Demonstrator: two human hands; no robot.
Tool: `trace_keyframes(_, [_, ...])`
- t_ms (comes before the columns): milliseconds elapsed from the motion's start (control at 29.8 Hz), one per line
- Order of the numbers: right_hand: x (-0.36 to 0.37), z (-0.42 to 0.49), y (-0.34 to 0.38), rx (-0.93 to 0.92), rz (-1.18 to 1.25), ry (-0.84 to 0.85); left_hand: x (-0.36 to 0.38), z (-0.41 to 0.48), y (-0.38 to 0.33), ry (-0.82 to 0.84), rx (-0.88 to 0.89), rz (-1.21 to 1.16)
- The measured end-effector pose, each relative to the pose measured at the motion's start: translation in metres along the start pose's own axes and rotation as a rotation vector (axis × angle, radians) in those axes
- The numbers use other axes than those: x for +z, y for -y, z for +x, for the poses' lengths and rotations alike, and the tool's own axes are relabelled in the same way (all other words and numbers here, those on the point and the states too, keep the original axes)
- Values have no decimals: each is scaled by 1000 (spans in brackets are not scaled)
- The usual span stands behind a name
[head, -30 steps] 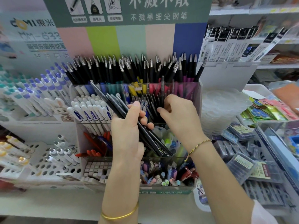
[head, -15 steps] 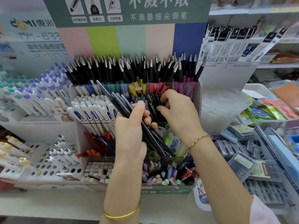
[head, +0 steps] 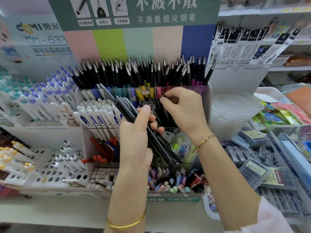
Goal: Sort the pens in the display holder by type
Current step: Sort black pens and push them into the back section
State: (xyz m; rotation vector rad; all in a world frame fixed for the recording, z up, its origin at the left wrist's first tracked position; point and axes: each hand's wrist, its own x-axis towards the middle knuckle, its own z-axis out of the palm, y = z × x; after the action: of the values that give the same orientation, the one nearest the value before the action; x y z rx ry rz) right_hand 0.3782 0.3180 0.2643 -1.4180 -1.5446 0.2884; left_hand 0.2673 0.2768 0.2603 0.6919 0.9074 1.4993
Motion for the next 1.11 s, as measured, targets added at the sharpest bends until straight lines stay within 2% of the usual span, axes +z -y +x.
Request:
trace_keyframes(168, [-8,-3,-4,48,79,-19,1,-1,1,12,-12,-25])
trace_keyframes(336, [-9,-5,-13,50,-22,106,2,-2,2,23,-22,-40])
trace_keyframes(503, [-23,-12,-3,101,117,41,5,-3,2,8,-19,-79])
trace_keyframes(570, [-31,-16,4,149,170,170,6,-3,2,-30,-2,-89])
trace_keyframes(671, [-39,-21,16,149,104,529,6,-2,1,-90,37,-81])
trace_keyframes(705, [-39,-22,18,133,76,598,6,-2,1,-109,49,-83])
trace_keyframes(839, [-38,-25,18,131,129,701,11,-3,-2,-132,78,-216])
trace_keyframes(939, [-35,-28,18,133,154,688,13,-2,-2,-147,81,-248])
trace_keyframes(1107, [-27,-29,23,56,176,507,13,-3,-6,-122,55,-207])
